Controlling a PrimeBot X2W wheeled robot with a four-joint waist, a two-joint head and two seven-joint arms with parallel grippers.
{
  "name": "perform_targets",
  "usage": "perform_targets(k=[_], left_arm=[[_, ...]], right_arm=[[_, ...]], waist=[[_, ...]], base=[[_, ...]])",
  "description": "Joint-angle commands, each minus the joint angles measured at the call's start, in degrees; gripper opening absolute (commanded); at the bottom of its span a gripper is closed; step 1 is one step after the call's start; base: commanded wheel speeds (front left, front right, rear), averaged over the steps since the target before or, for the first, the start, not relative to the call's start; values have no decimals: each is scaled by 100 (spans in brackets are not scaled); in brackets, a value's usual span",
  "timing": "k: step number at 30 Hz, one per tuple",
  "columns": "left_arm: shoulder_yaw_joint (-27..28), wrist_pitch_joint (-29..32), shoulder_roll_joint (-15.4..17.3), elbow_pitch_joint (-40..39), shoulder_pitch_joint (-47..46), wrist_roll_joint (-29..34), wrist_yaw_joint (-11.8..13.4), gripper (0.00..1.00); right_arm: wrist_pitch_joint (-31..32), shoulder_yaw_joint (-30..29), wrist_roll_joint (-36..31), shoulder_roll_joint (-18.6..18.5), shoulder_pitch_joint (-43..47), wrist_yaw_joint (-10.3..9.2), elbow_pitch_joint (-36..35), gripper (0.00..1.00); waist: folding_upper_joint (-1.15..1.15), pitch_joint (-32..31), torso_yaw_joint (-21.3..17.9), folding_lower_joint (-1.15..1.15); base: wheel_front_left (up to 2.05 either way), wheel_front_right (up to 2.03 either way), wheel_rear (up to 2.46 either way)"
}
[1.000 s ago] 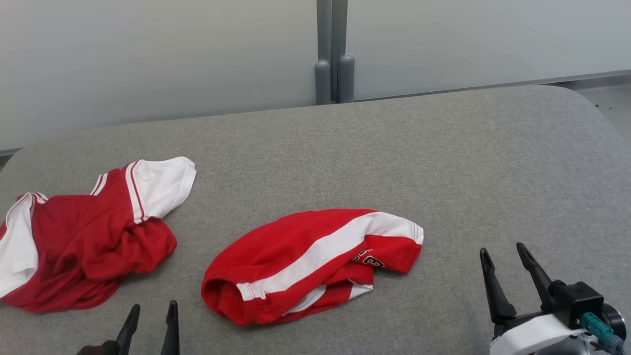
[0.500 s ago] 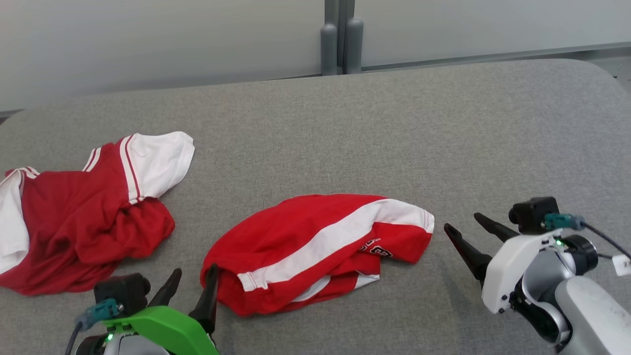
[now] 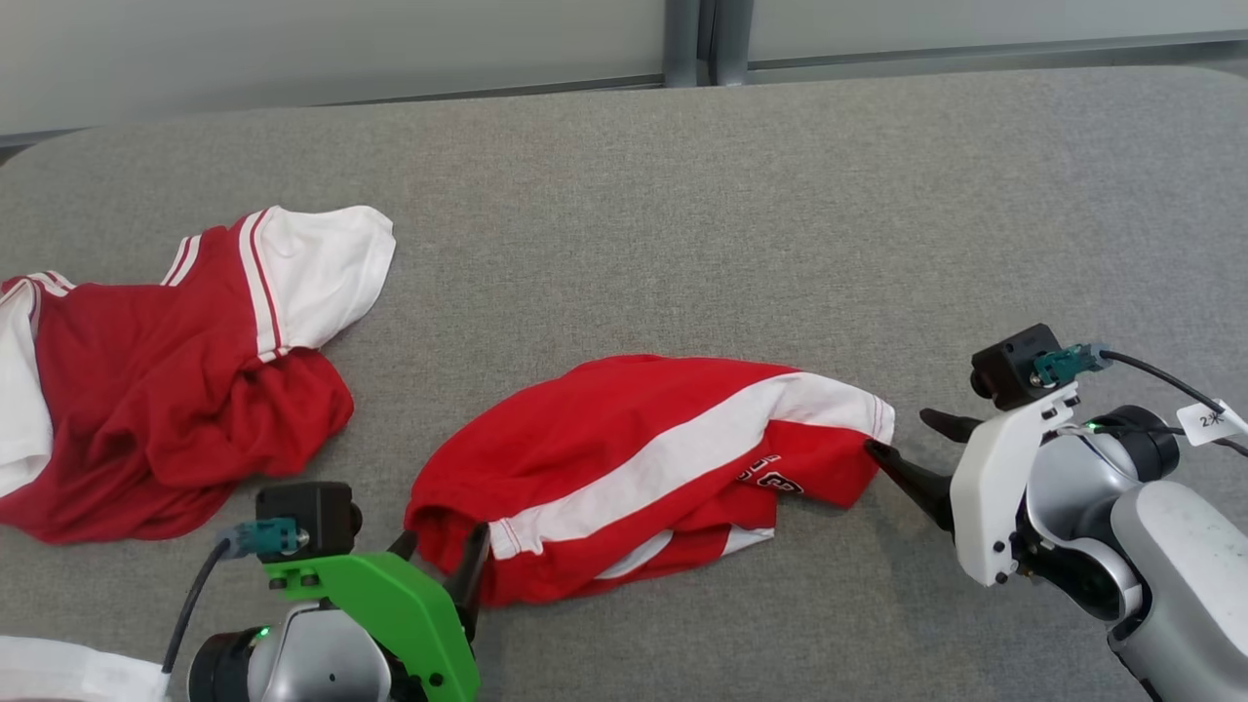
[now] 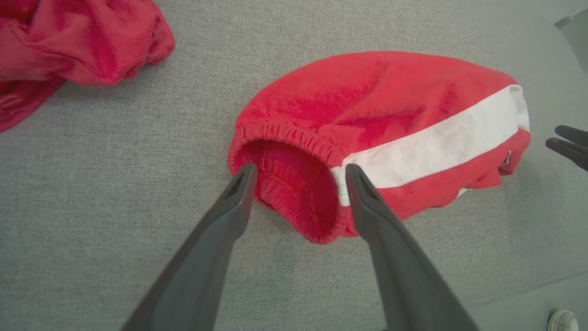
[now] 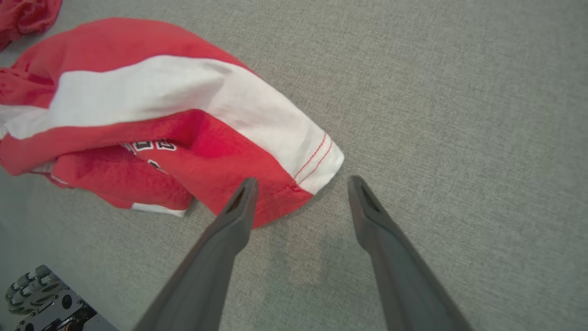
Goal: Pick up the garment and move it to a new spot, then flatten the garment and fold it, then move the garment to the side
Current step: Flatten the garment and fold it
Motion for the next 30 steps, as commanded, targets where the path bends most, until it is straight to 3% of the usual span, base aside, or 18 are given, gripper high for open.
perform_targets(k=[1, 11, 29, 30], left_arm=[[-14, 38, -15, -13, -90, -17, 32, 100], [-284, 264, -6, 118, -463, 185, 121, 100], [-507, 317, 95, 116, -277, 252, 105, 100], [-509, 307, 96, 129, -307, 257, 101, 96]], right_arm=[[4, -21, -27, -2, -61, 1, 2, 100], [78, 90, -211, 106, -365, 1, 395, 100], [-191, 257, -204, 274, -688, 1, 972, 100], [-193, 277, -165, 308, -712, 1, 998, 100]], waist=[[64, 59, 20, 0], [64, 379, -33, 0], [64, 526, -85, 0], [64, 537, -90, 0]], base=[[0, 0, 0], [0, 0, 0], [0, 0, 0], [0, 0, 0]])
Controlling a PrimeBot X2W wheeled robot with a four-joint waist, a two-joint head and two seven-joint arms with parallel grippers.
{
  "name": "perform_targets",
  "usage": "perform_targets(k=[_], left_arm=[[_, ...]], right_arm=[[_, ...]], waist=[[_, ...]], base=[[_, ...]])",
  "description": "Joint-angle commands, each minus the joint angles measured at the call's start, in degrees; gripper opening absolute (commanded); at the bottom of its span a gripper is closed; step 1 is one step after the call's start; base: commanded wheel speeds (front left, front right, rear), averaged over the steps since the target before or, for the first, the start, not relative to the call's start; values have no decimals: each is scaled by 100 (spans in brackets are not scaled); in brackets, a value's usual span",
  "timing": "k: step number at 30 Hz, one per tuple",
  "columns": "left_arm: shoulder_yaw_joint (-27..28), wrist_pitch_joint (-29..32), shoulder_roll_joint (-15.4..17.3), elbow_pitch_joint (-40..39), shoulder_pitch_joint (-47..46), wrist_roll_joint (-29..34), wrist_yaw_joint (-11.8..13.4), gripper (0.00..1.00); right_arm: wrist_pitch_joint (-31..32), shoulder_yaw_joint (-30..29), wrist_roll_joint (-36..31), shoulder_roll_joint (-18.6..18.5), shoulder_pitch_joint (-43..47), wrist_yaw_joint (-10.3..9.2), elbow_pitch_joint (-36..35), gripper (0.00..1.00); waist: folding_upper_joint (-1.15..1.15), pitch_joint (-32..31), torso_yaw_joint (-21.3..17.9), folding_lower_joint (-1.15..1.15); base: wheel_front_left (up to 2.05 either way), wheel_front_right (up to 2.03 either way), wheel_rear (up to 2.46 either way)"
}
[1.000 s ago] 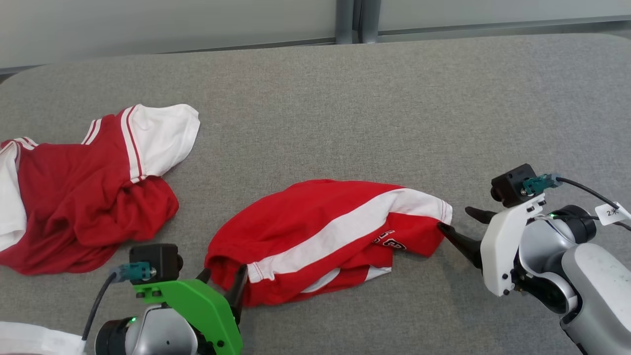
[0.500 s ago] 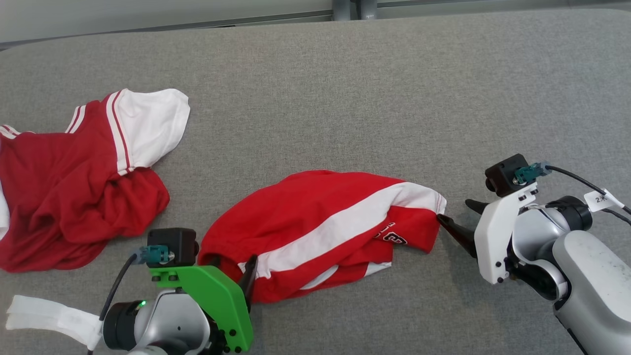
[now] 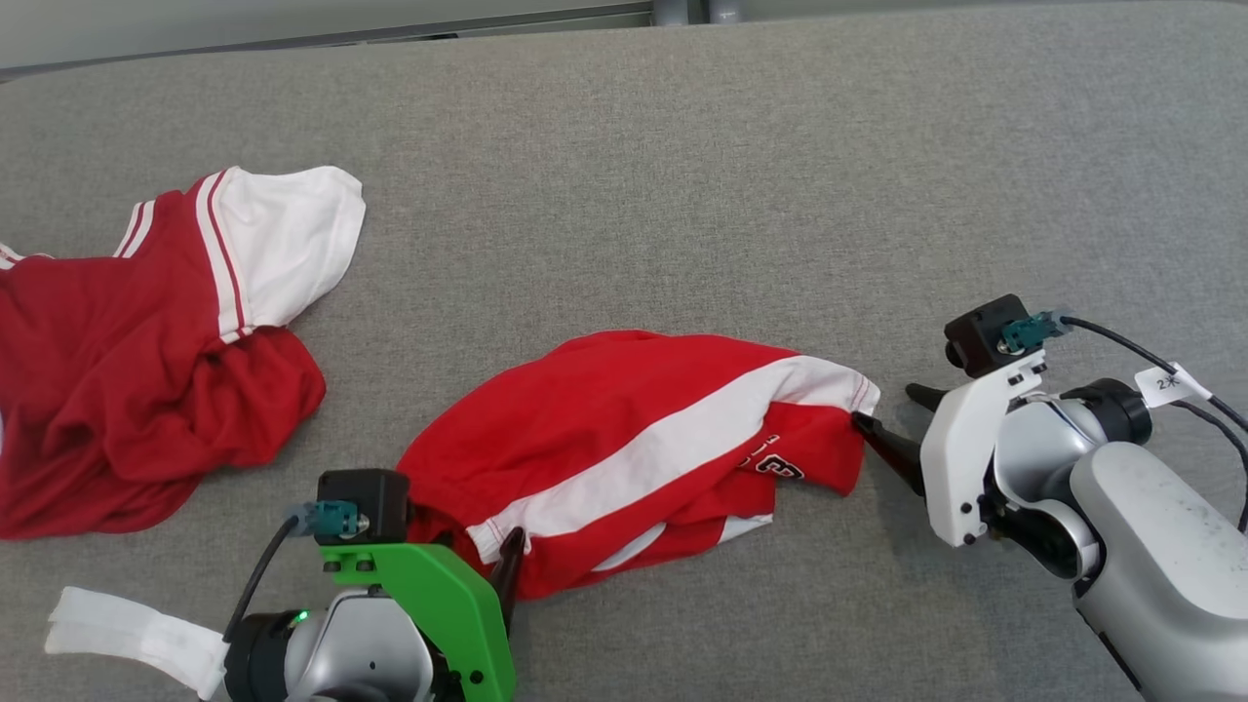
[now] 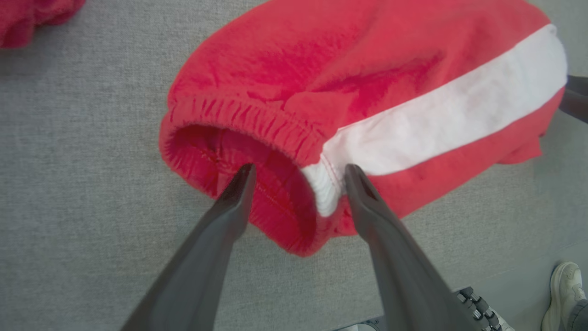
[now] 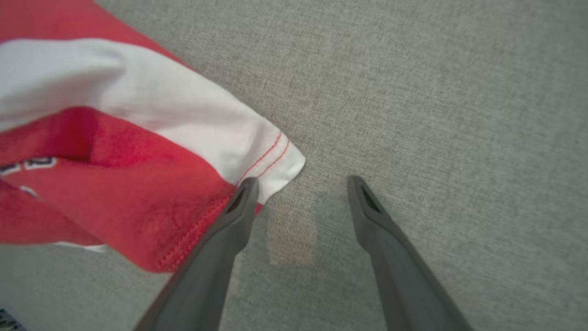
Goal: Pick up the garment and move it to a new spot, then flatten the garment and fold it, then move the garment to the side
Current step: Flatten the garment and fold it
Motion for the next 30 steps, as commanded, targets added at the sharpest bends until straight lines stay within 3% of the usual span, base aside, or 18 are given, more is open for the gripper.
perform_targets(k=[1, 3, 6, 10, 14, 28, 29, 30], left_arm=[[4, -35, 5, 28, -92, 31, -20, 89], [3, -62, -2, 58, -123, 24, -32, 81], [-10, -108, -11, 93, -149, -4, -44, 49], [-21, -178, -22, 148, -151, -49, -56, 20], [15, -249, -1, 193, -116, -80, -58, 0], [1, -482, -55, 344, -260, -185, -74, 0], [-1, -506, -63, 363, -269, -201, -81, 0], [-8, -531, -73, 383, -281, -215, -92, 0]], right_arm=[[-37, 48, 63, 75, -82, 3, 58, 100], [-47, 79, 99, 128, -131, 3, 100, 100], [-60, 125, 165, 180, -202, 3, 122, 100], [-78, 192, 334, 203, -204, 3, 95, 100], [-100, 240, 436, 160, -217, 3, 5, 100], [131, 454, 645, 304, -144, 3, 221, 100], [98, 491, 678, 326, -168, 3, 208, 84], [48, 520, 714, 352, -197, 3, 201, 46]], waist=[[64, 30, -18, 0], [64, 32, -25, 0], [64, 50, -32, 0], [64, 30, -18, 0], [64, -21, -21, 0], [64, 89, 7, 0], [64, 99, 10, 0], [64, 103, 13, 0]], base=[[0, 0, 0], [0, 0, 0], [0, 0, 0], [0, 0, 0], [0, 0, 0], [0, 0, 0], [0, 0, 0], [0, 0, 0]])
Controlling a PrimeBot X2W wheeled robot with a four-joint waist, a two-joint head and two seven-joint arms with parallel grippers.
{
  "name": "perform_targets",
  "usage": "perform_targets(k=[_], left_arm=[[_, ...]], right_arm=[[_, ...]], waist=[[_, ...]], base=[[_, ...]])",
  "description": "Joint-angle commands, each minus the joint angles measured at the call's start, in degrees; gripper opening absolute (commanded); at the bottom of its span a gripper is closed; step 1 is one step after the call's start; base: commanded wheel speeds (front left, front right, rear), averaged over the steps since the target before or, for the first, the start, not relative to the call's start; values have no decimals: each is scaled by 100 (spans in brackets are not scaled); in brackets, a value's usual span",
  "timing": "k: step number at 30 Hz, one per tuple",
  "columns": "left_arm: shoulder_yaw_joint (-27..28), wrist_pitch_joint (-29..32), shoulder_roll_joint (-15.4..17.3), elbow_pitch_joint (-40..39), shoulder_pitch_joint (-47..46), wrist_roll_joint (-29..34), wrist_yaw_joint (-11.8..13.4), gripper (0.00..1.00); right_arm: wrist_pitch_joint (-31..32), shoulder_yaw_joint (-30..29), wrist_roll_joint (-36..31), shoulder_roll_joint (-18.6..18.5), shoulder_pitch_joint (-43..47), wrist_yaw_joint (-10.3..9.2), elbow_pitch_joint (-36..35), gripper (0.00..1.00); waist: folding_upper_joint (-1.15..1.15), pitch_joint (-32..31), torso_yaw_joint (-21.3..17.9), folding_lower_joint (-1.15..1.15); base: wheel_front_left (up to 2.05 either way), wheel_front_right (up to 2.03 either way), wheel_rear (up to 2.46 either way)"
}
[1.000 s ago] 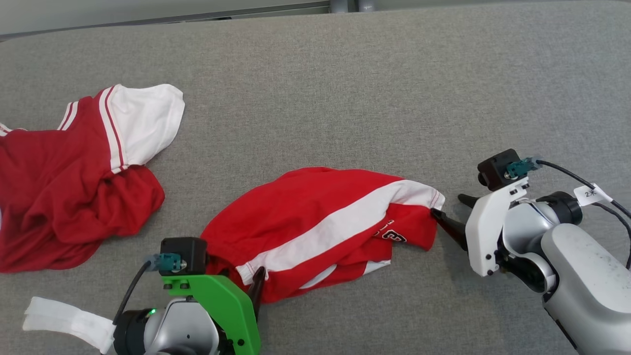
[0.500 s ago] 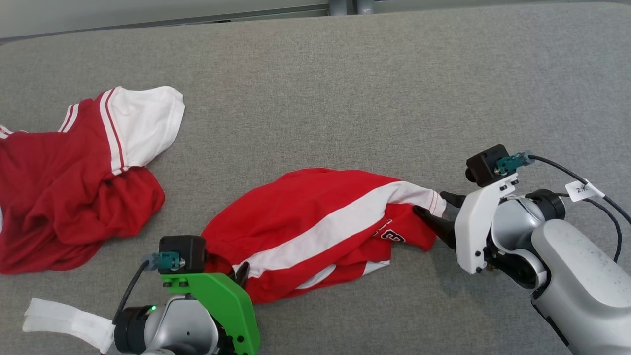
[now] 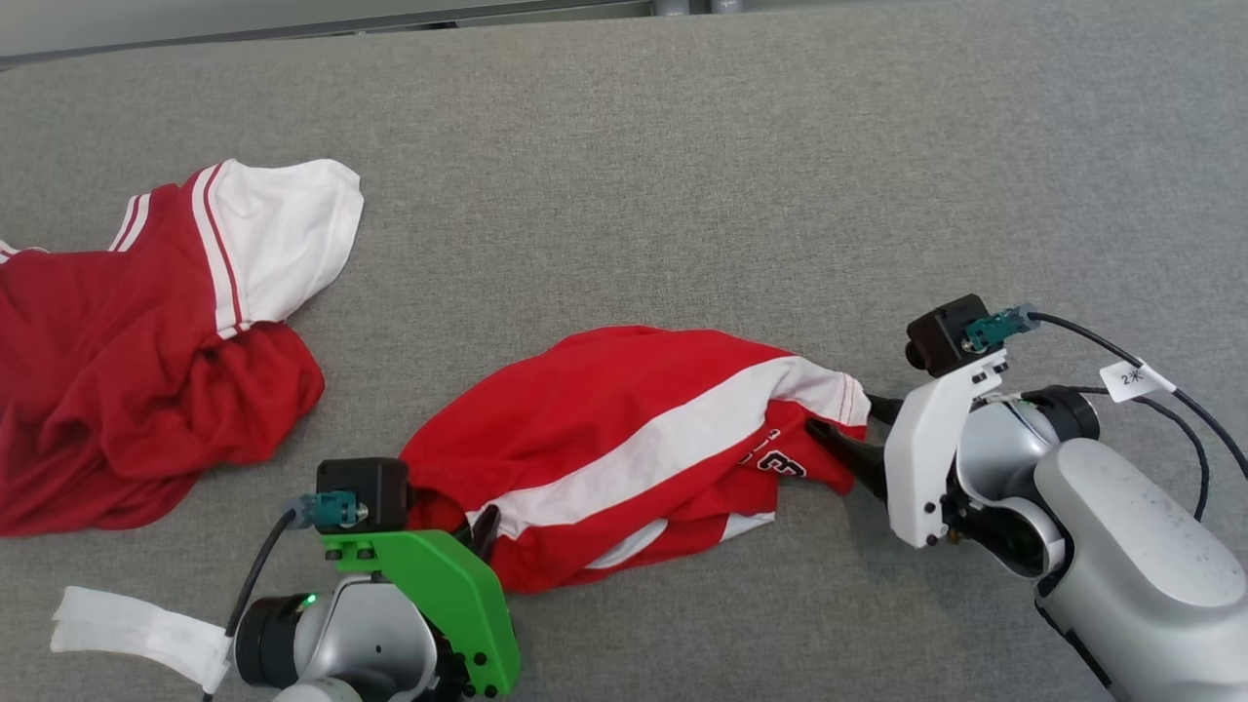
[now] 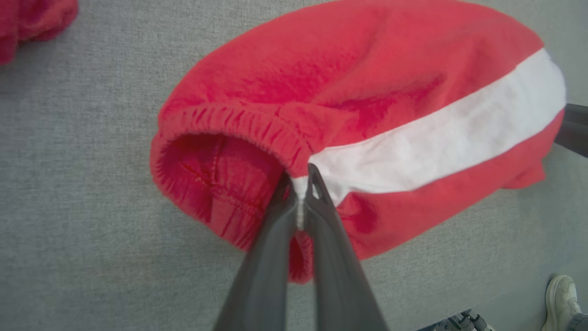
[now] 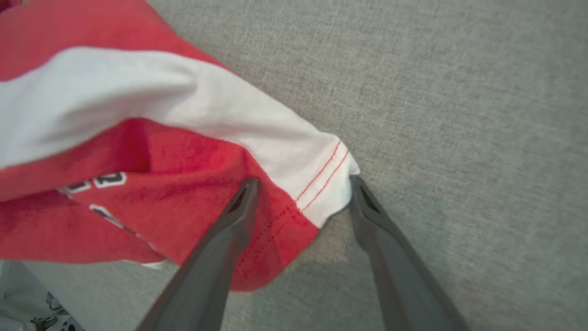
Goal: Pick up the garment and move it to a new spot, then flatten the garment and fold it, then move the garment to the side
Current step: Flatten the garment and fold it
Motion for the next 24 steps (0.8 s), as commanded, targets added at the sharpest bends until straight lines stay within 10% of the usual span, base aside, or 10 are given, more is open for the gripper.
perform_targets(k=[1, 24], left_arm=[[0, -49, -12, 36, -94, -41, -37, 0], [554, 59, 66, -1653, -195, -1165, -171, 0]], right_arm=[[-38, 141, 109, 99, -5, 5, 25, 3], [-712, -1103, 1763, -878, 202, 4, -1851, 0]], waist=[[64, 5, 10, 0], [64, -1040, -225, 0]], base=[[0, 0, 0], [0, 0, 0]])
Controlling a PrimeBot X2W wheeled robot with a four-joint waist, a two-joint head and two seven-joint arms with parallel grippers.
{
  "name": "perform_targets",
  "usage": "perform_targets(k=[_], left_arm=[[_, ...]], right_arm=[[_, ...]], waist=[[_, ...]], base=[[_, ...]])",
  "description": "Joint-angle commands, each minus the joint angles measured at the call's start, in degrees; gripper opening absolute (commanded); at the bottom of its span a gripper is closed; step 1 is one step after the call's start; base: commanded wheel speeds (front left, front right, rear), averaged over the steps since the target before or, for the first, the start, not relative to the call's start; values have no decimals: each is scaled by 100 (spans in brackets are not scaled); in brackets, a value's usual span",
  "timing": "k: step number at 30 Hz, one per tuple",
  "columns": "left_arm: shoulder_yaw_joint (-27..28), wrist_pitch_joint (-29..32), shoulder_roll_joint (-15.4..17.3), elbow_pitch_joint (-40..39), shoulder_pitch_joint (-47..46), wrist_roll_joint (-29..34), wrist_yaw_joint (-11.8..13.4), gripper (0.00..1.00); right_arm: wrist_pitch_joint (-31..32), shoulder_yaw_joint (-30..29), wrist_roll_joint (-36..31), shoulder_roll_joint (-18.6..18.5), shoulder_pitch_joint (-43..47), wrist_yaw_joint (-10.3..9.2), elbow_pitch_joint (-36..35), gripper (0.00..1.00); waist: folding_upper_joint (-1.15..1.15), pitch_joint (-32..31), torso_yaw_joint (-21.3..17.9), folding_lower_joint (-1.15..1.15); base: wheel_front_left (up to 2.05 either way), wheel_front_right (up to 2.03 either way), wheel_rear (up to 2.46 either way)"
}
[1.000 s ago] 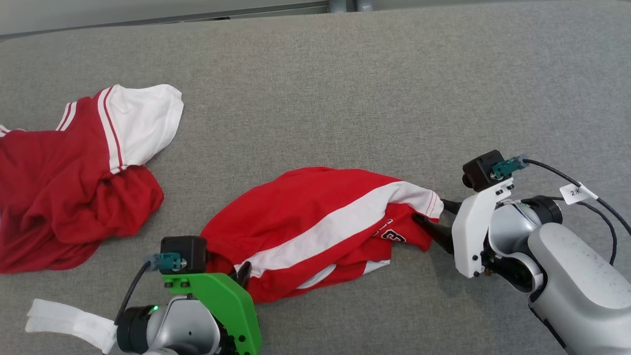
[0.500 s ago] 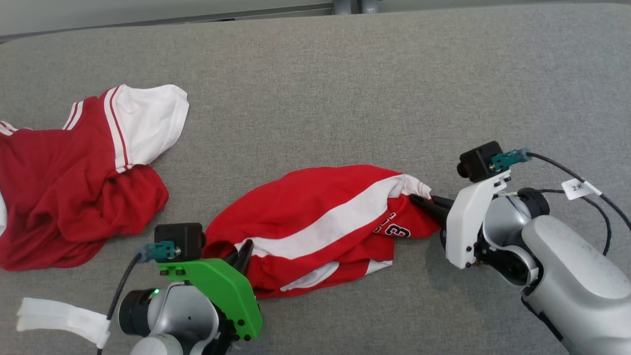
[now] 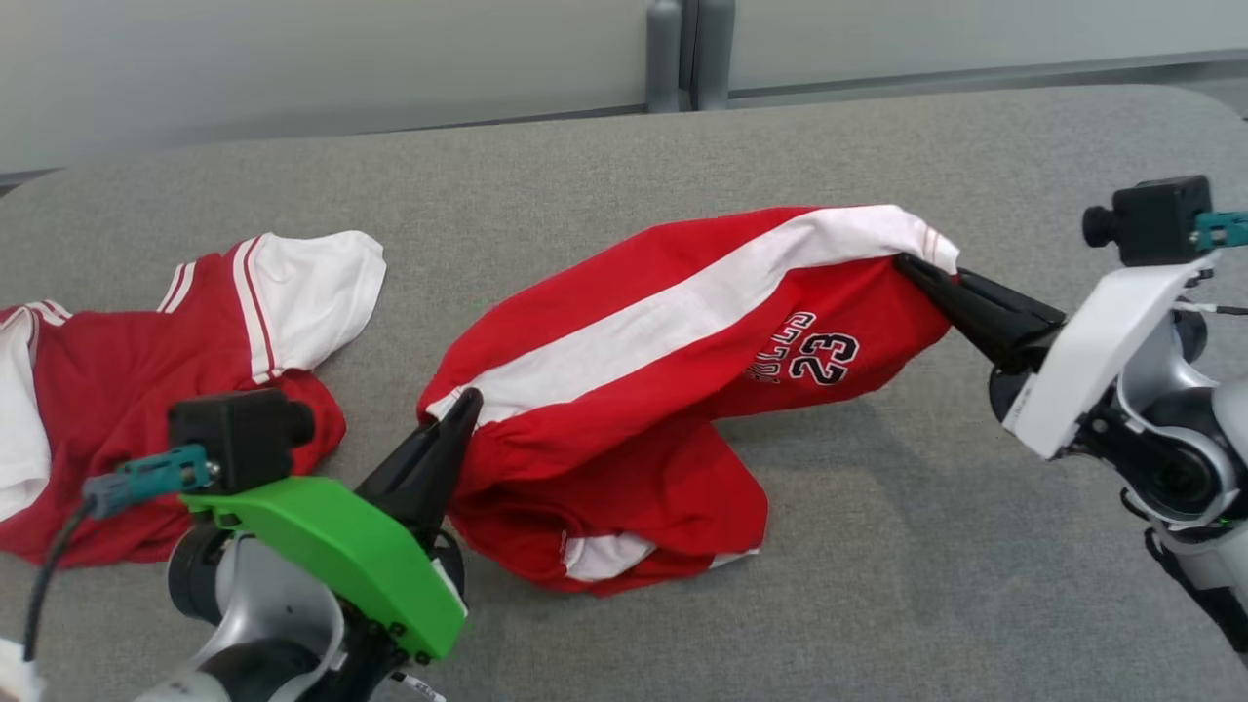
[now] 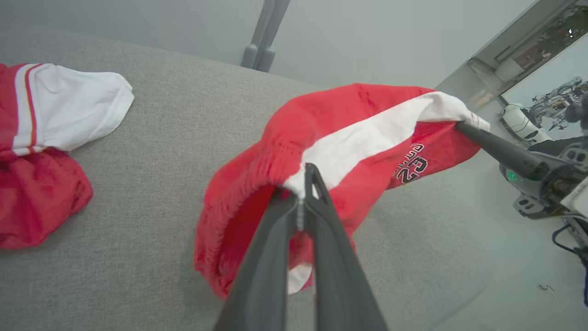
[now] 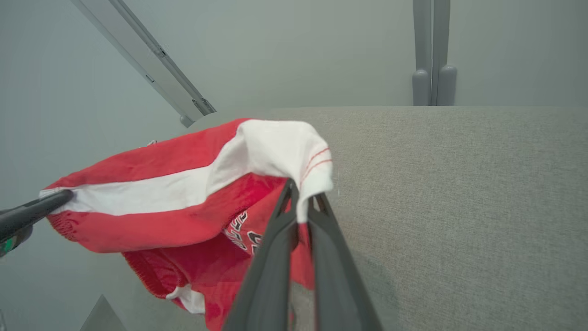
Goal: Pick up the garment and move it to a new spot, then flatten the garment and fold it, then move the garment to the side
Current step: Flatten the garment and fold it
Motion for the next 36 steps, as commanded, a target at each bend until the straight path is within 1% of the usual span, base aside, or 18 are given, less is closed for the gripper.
perform_targets(k=[1, 2, 3, 4, 9, 12, 14, 16, 20, 23, 27, 29, 31, 33, 34, 36], left_arm=[[97, 157, 89, -288, 65, -173, 14, 0], [167, 253, 136, -462, 60, -256, 26, 0], [167, 253, 136, -462, 60, -256, 26, 0], [237, 341, 168, -620, 41, -345, 73, 0], [534, 853, 321, -1210, -278, -700, 253, 0], [697, 1111, 424, -1339, -637, -817, 358, 0], [763, 1284, 492, -1295, -979, -870, 410, 0], [819, 1441, 595, -1151, -1401, -886, 435, 0], [683, 1701, 798, -689, -2448, -728, 316, 0], [496, 1693, 758, -109, -3414, -587, 204, 0], [230, 1337, 603, 953, -4759, -234, -32, 0], [126, 1003, 526, 1567, -5392, -17, -181, 0], [65, 530, 428, 2194, -6023, 226, -329, 0], [2, 26, 305, 2829, -6599, 434, -461, 0], [27, -252, 227, 3117, -6877, 488, -472, 0], [24, -939, 125, 3680, -7398, 655, -582, 0]], right_arm=[[124, -222, 132, -142, 163, 3, -288, 0], [236, -329, 233, -186, 248, 3, -477, 0], [236, -329, 233, -186, 248, 3, -477, 0], [352, -444, 351, -223, 325, 3, -674, 0], [951, -1169, 890, -455, 602, 3, -1521, 0], [1257, -1647, 1075, -532, 625, 3, -1831, 0], [1418, -1903, 1072, -531, 517, 3, -1924, 0], [1555, -2082, 1039, -438, 311, 3, -1964, 0], [1766, -2176, 712, -151, -396, 3, -1793, 0], [1830, -2128, 326, 139, -1148, 3, -1490, 0], [1582, -2103, -450, 633, -2469, 3, -787, 0], [1314, -2088, -889, 954, -3140, 3, -311, 0], [977, -2033, -1414, 1198, -3791, 3, 173, 0], [431, -2125, -1983, 1476, -4453, 3, 676, 0], [173, -2143, -2231, 1611, -4747, 3, 916, 0], [-549, -2370, -2817, 1870, -5356, 3, 1441, 0]], waist=[[64, -281, -197, 0], [64, -339, -233, 0], [64, -339, -233, 0], [64, -396, -274, 0], [64, -451, -459, 0], [64, -339, -565, 0], [64, -203, -629, 0], [64, -7, -679, 0], [64, 556, -705, 0], [64, 999, -600, 0], [64, 1607, -422, 0], [64, 1876, -329, 0], [64, 2123, -227, 0], [64, 2363, -131, 0], [64, 2484, -98, 0], [64, 2682, -30, 0]], base=[[0, 0, 0], [0, 0, 0], [0, 0, 0], [0, 0, 0], [0, 0, 0], [0, 0, 0], [0, 0, 0], [0, 0, 0], [0, 0, 0], [0, 0, 0], [0, 0, 0], [0, 0, 0], [0, 0, 0], [0, 0, 0], [0, 0, 0], [0, 0, 0]])
